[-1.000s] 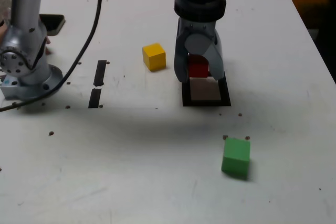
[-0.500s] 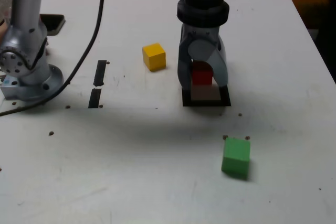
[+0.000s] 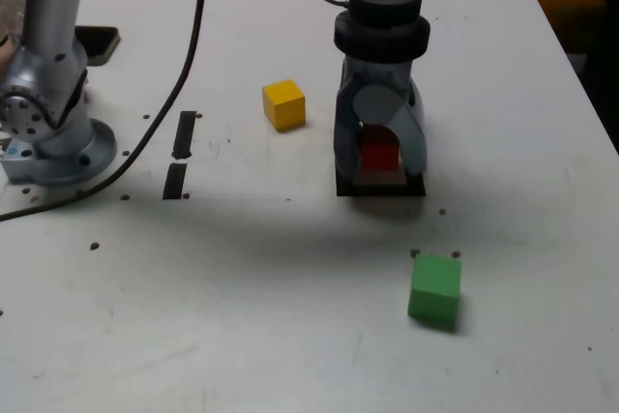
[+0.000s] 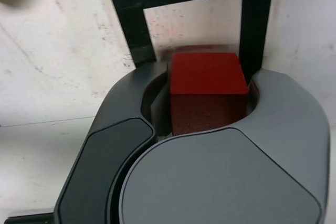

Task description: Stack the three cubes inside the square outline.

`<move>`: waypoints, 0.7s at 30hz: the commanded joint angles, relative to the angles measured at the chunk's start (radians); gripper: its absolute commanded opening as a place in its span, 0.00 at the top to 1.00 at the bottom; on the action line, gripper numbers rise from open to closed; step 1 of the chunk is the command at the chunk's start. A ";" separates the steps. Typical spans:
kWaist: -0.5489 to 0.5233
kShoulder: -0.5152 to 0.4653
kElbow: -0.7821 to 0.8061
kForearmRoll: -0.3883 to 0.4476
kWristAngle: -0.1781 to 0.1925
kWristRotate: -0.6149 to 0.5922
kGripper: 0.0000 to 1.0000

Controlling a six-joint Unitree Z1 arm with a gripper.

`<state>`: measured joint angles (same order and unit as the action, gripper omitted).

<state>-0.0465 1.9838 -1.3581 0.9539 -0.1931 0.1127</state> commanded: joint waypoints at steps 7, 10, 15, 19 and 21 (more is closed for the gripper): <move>-0.003 0.009 0.000 -0.020 -0.006 0.020 0.60; -0.003 0.012 0.004 -0.021 -0.006 0.022 0.56; -0.003 0.014 0.011 -0.021 -0.003 0.023 0.55; -0.003 0.015 0.014 -0.021 0.002 0.024 0.53; -0.003 0.015 0.015 -0.021 0.005 0.026 0.51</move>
<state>-0.0483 1.9967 -1.3447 0.9331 -0.1903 0.1367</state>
